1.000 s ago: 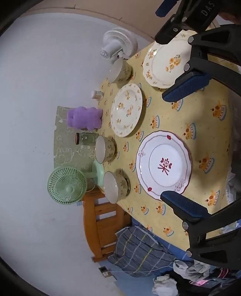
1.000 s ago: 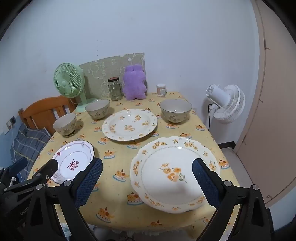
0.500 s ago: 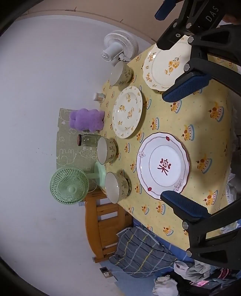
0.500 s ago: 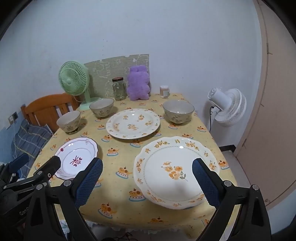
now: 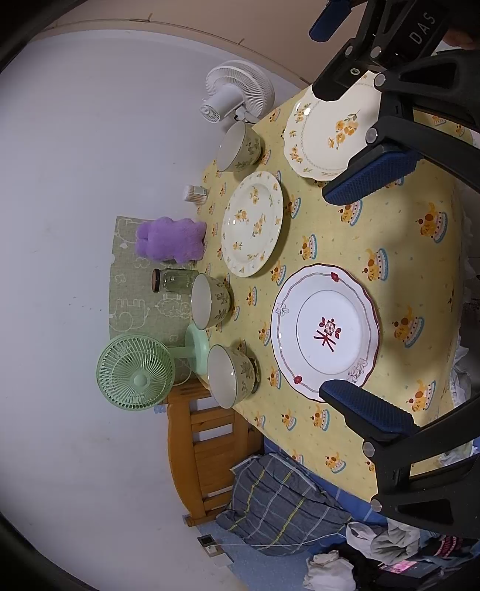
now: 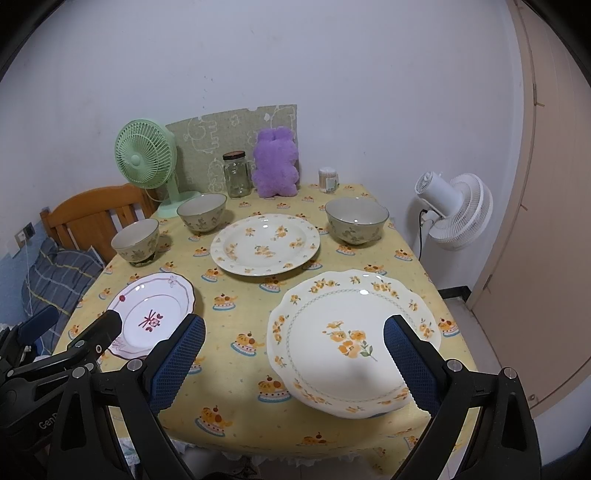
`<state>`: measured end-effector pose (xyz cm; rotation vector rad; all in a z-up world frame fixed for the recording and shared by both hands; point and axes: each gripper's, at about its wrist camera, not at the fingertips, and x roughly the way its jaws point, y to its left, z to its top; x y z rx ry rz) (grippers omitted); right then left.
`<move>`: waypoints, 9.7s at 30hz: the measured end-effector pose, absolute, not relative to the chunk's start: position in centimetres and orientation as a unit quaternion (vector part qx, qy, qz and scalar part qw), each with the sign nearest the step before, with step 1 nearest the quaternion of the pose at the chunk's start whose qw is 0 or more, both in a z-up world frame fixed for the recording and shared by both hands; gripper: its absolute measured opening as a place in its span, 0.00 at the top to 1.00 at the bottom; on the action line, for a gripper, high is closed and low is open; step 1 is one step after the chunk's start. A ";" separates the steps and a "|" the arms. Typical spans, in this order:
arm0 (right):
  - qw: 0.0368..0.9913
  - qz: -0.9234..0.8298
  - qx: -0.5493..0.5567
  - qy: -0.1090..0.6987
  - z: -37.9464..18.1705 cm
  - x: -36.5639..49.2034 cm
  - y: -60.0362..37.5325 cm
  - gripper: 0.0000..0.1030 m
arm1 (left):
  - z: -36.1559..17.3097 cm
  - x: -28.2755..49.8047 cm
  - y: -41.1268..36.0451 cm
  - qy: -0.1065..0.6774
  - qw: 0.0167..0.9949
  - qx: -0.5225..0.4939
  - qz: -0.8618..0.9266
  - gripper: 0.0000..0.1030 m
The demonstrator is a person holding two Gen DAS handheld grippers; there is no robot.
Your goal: Organize plates and bowls
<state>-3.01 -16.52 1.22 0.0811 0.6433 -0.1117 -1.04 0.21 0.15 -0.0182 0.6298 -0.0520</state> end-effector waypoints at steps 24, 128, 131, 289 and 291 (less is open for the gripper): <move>0.945 -0.055 0.041 0.319 1.2 -2.8 -16.4 0.04 | 0.0 -0.7 0.4 0.312 0.950 -0.010 -0.028 0.07; 0.839 -0.085 0.107 0.527 -11.6 9.5 -33.2 0.30 | -11.3 13.0 -18.5 0.501 0.862 0.054 -0.059 0.35; 0.836 -0.075 0.106 0.533 -11.6 9.7 -33.1 0.30 | -11.2 12.8 -18.1 0.507 0.859 0.051 -0.055 0.35; 0.804 -0.144 0.143 0.559 -11.4 31.2 -22.1 0.39 | -10.6 33.9 -6.6 0.542 0.829 0.078 -0.116 0.36; 0.803 -0.145 0.141 0.560 -11.3 31.3 -21.9 0.39 | -10.3 33.7 -6.3 0.543 0.829 0.075 -0.113 0.36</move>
